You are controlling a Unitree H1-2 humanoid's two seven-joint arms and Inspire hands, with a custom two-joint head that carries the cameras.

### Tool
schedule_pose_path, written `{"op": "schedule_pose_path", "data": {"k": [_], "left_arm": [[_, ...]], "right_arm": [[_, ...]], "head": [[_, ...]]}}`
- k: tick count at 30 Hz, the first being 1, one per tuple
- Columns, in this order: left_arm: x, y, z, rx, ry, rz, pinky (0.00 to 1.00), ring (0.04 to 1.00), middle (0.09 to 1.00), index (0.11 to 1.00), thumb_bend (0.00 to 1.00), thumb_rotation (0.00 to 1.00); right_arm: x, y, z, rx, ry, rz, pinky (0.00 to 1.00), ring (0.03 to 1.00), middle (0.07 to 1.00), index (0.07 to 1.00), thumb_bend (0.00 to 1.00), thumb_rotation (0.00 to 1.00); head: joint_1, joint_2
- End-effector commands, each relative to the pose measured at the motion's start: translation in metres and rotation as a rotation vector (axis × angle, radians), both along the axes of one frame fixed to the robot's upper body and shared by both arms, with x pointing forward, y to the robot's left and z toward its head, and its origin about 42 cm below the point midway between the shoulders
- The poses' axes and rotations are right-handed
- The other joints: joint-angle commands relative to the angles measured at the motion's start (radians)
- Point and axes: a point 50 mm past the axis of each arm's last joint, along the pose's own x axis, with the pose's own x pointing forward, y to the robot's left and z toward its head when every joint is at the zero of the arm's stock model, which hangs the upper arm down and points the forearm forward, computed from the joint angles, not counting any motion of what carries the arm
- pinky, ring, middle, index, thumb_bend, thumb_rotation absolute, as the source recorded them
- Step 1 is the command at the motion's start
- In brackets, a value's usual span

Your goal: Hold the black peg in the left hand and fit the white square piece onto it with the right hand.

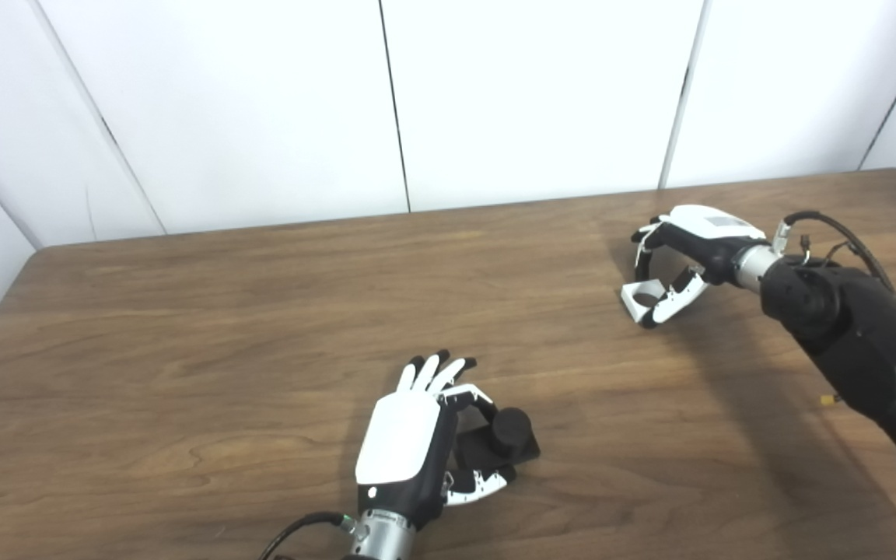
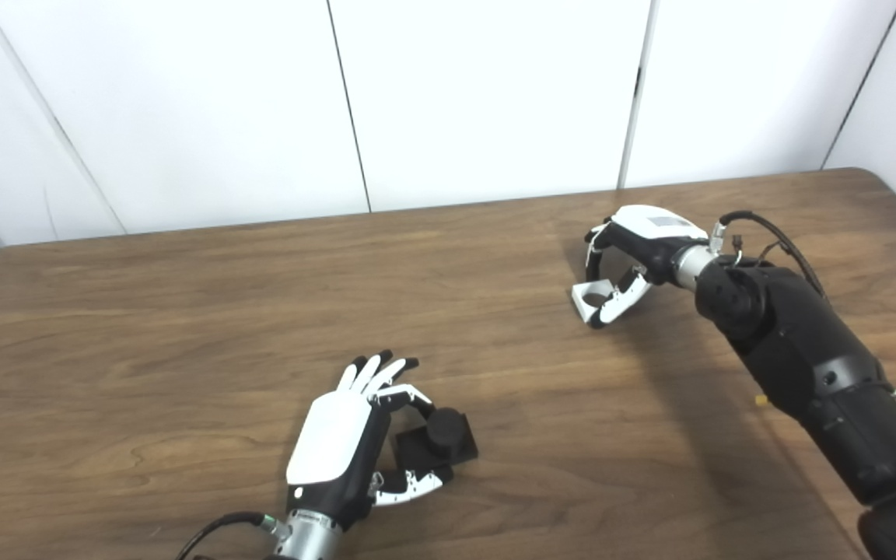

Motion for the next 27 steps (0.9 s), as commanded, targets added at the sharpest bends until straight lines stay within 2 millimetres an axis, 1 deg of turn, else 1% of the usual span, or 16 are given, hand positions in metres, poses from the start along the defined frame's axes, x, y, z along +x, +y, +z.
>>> {"op": "schedule_pose_path", "data": {"k": [1,7,12,16,22,27], "left_arm": [[-0.002,-0.002,-0.01,0.037,0.041,0.002,1.0,0.977,0.901,0.496,0.5,0.07],[-0.002,-0.001,-0.009,0.042,0.041,0.002,1.0,0.981,0.904,0.496,0.5,0.08],[-0.002,-0.001,-0.01,0.044,0.04,0.0,1.0,0.976,0.902,0.496,0.5,0.08],[-0.002,0.0,-0.01,0.041,0.045,0.0,1.0,0.98,0.902,0.496,0.5,0.07],[-0.002,-0.001,-0.01,0.044,0.046,-0.002,1.0,0.978,0.9,0.496,0.5,0.08],[-0.001,-0.002,-0.011,0.045,0.042,-0.004,1.0,0.973,0.897,0.496,0.5,0.08]], "right_arm": [[0.005,-0.004,0.015,-0.041,-0.043,-0.004,0.94,0.983,0.891,0.491,0.52,0.17],[0.003,-0.004,0.016,-0.033,-0.051,0.002,0.95,0.986,0.894,0.491,0.52,0.17],[-0.006,0.002,0.027,0.0,-0.087,0.028,0.96,0.999,0.895,0.491,0.52,0.16],[-0.018,0.01,0.042,0.021,-0.121,0.056,0.96,1.0,0.897,0.491,0.52,0.16],[-0.045,0.028,0.067,0.039,-0.169,0.141,0.98,1.0,0.906,0.492,0.52,0.16],[-0.065,0.042,0.08,0.051,-0.184,0.2,0.97,1.0,0.906,0.493,0.52,0.17]], "head": [[-0.001,0.001],[0.002,0.0],[0.0,0.002],[-0.001,0.004],[0.001,0.003],[0.001,0.005]]}}
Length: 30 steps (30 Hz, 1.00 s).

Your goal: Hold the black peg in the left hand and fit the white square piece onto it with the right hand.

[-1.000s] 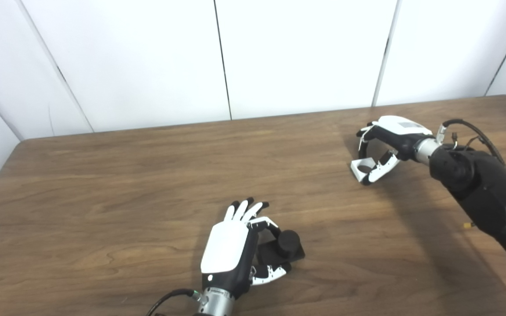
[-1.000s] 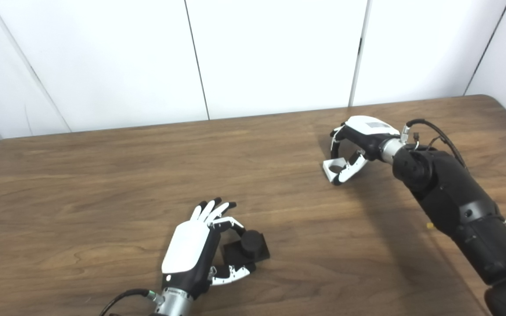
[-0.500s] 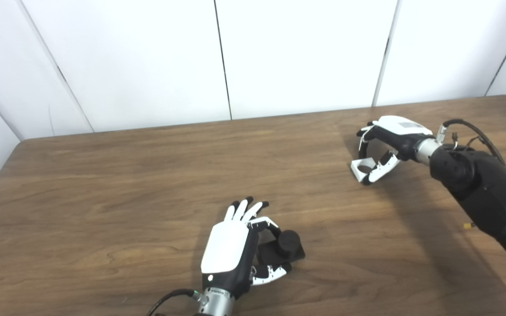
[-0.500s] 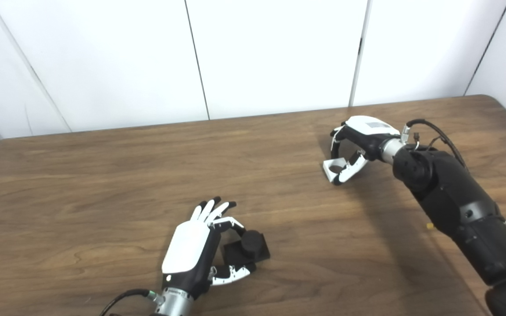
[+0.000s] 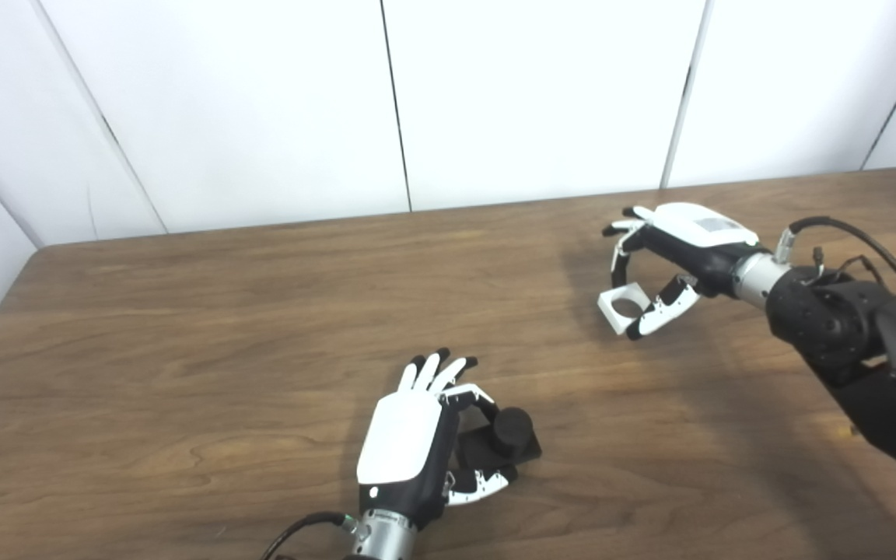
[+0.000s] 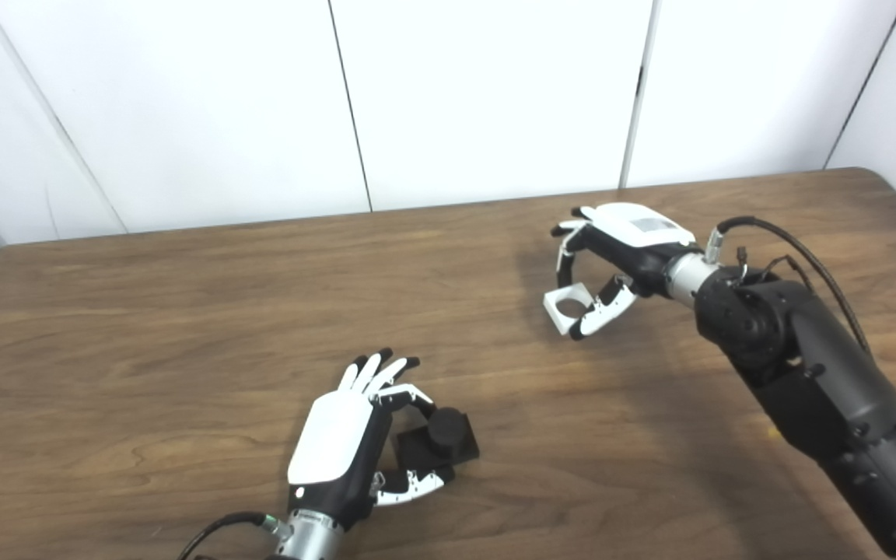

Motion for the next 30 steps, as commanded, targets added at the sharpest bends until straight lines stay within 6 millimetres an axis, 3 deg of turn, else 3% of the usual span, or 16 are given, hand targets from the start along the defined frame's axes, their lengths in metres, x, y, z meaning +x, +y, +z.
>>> {"op": "schedule_pose_path", "data": {"k": [1,15,30], "left_arm": [[-0.001,0.0,-0.011,0.044,0.044,-0.005,1.0,0.973,0.897,0.496,0.5,0.08],[0.0,0.0,-0.011,0.057,0.041,-0.01,1.0,0.975,0.896,0.496,0.49,0.08],[0.002,0.0,-0.008,0.053,0.044,-0.003,1.0,0.972,0.894,0.496,0.5,0.08]], "right_arm": [[-0.007,0.003,0.027,0.007,-0.067,0.021,0.97,1.0,0.905,0.493,0.52,0.17],[-0.064,0.052,0.054,0.022,-0.089,0.192,0.97,1.0,0.896,0.493,0.52,0.17],[-0.081,0.087,0.053,0.037,-0.084,0.303,0.96,1.0,0.884,0.492,0.52,0.16]], "head": [[0.0,0.0],[-0.001,0.004],[-0.003,0.013]]}}
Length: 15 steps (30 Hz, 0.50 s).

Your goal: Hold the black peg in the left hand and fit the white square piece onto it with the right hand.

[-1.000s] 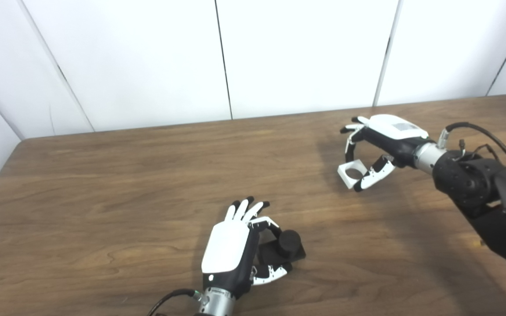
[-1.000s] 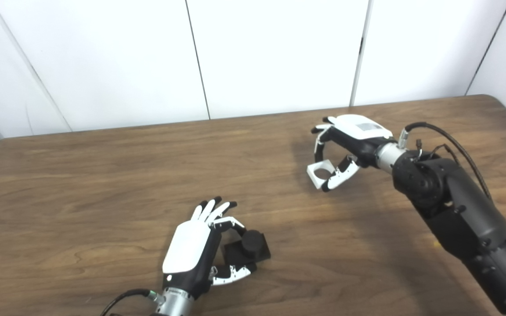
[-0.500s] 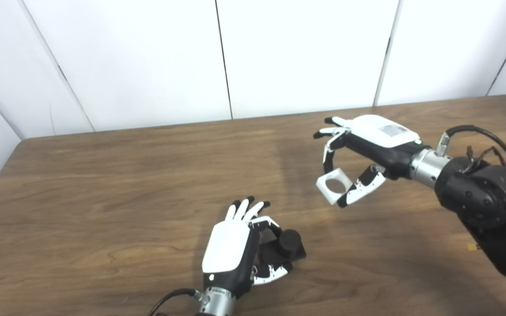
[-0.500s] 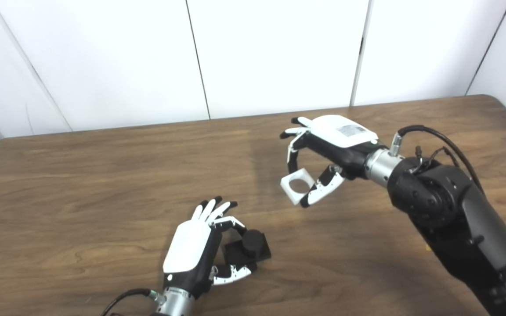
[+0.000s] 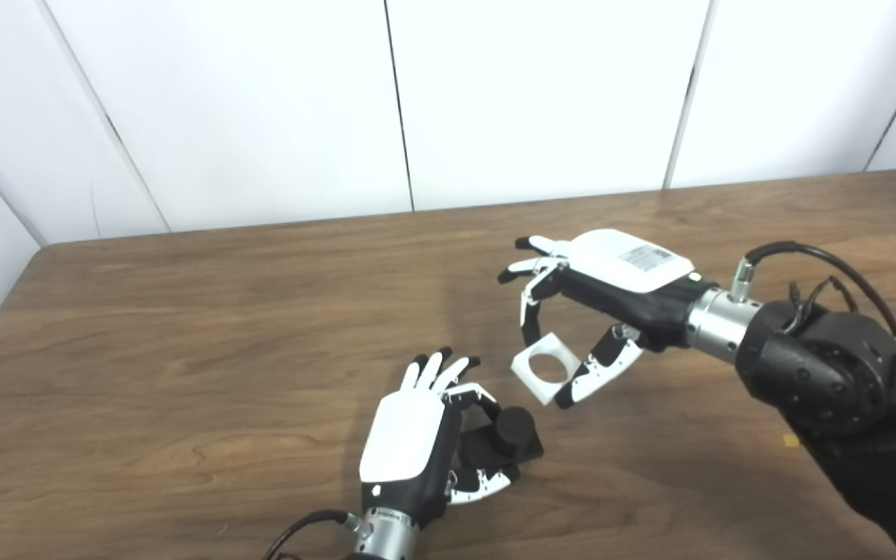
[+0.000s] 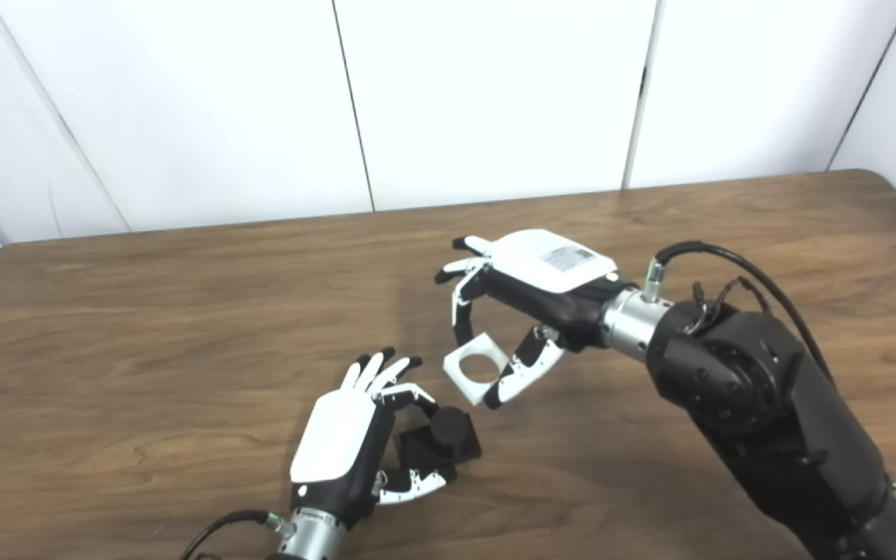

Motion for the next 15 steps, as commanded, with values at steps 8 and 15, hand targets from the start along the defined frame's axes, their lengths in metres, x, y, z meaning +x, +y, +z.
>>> {"op": "schedule_pose_path", "data": {"k": [8,15], "left_arm": [[0.0,0.001,-0.006,0.043,0.046,0.0,1.0,0.973,0.896,0.496,0.5,0.08],[-0.001,0.0,-0.005,0.045,0.044,-0.003,1.0,0.971,0.895,0.496,0.5,0.08]], "right_arm": [[0.0,0.014,0.012,0.031,-0.055,0.033,0.96,1.0,0.886,0.492,0.52,0.16],[0.001,0.02,0.002,0.01,-0.061,0.057,0.95,1.0,0.887,0.492,0.52,0.17]], "head": [[-0.002,0.004],[-0.004,0.007]]}}
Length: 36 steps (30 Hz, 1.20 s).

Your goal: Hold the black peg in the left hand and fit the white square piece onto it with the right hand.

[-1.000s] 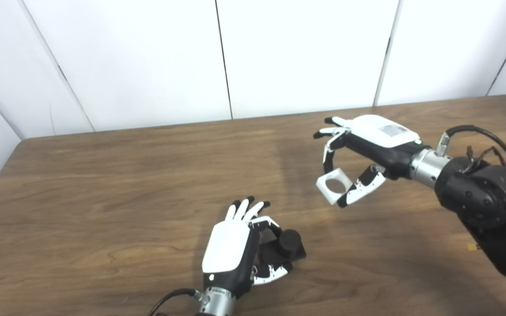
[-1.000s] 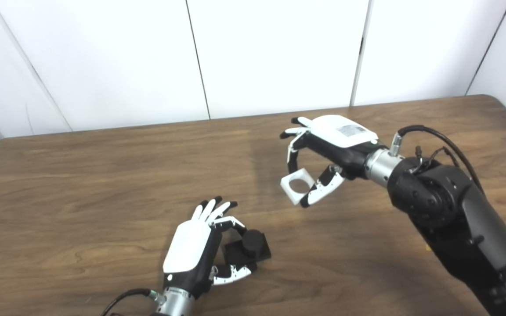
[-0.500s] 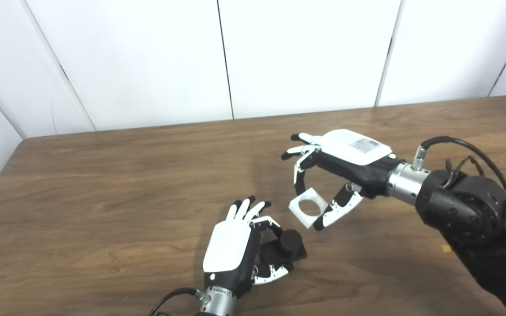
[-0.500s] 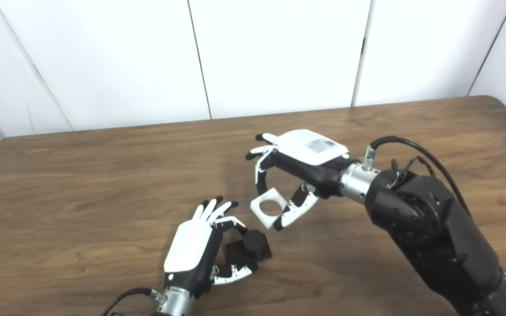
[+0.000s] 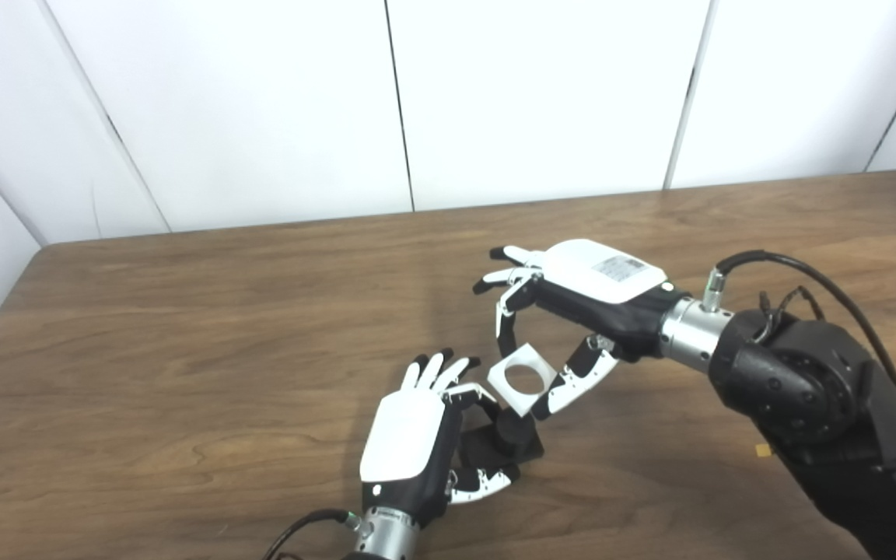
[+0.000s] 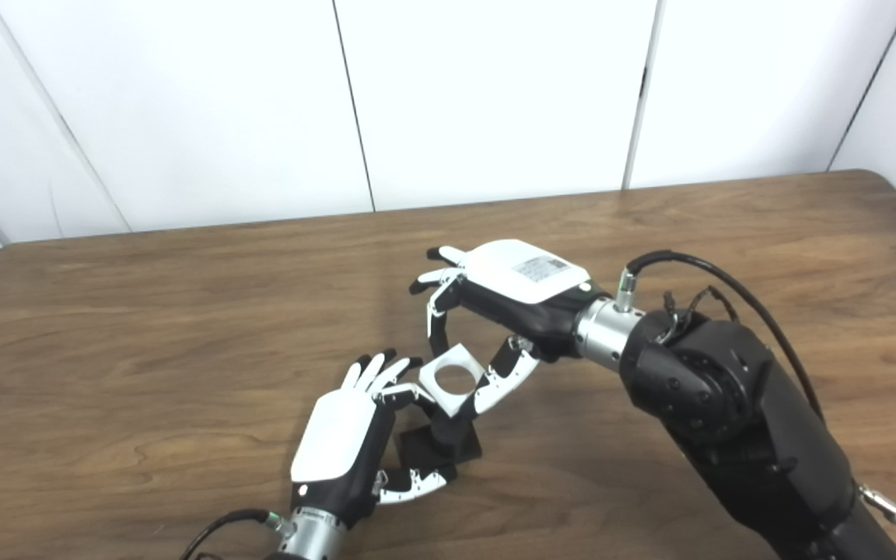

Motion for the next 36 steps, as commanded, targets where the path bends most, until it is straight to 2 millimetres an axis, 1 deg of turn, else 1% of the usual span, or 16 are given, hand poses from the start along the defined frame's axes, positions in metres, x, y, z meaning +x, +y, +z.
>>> {"op": "schedule_pose_path", "data": {"k": [1,10,27,36], "left_arm": [[-0.001,0.0,-0.006,0.044,0.039,0.0,1.0,0.97,0.894,0.496,0.5,0.08],[-0.001,-0.001,-0.006,0.053,0.039,-0.002,1.0,0.973,0.896,0.496,0.49,0.08],[0.002,-0.004,-0.007,0.047,0.032,0.005,1.0,0.968,0.892,0.496,0.5,0.08],[0.002,-0.005,-0.007,0.044,0.033,0.007,1.0,0.972,0.895,0.496,0.5,0.08]], "right_arm": [[0.001,0.005,0.01,0.006,-0.075,0.031,0.95,1.0,0.887,0.492,0.52,0.17],[0.002,0.01,-0.002,-0.024,-0.05,0.031,0.95,1.0,0.886,0.492,0.52,0.17],[-0.002,0.006,-0.016,-0.055,-0.019,0.038,0.96,1.0,0.884,0.492,0.52,0.17],[0.001,0.006,-0.023,-0.068,-0.003,0.033,0.96,1.0,0.882,0.492,0.52,0.17]], "head": [[0.0,0.001],[0.001,0.005],[0.001,0.006],[0.004,-0.002]]}}
